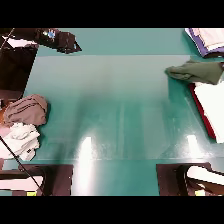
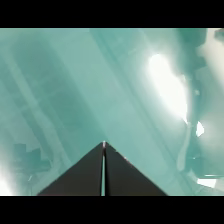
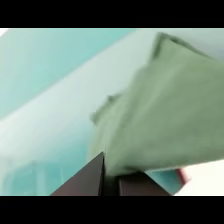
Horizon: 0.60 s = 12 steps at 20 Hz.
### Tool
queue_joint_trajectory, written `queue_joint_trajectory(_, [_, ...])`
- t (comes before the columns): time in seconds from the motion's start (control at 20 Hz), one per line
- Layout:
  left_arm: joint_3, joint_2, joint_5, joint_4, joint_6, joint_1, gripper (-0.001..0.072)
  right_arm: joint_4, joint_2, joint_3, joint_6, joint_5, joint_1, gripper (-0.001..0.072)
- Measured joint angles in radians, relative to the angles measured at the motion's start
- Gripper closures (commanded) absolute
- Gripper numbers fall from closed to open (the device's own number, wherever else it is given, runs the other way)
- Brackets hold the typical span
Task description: Fold the shirts.
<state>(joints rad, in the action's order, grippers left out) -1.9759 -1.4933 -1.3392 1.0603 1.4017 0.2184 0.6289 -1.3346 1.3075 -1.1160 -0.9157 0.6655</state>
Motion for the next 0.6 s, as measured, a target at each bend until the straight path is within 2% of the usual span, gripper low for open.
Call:
queue_joint_trajectory(0.35, [0.0, 0.0, 0.01, 0.007, 0.005, 0.013, 0.068, 0.002, 0.019, 0.222, 0.0, -0.066, 0.089, 0.0698])
queue_joint_trajectory(0.6, [0.0, 0.0, 0.011, 0.009, 0.005, 0.014, 0.068, 0.009, 0.073, 0.265, -0.009, -0.161, 0.166, 0.0697])
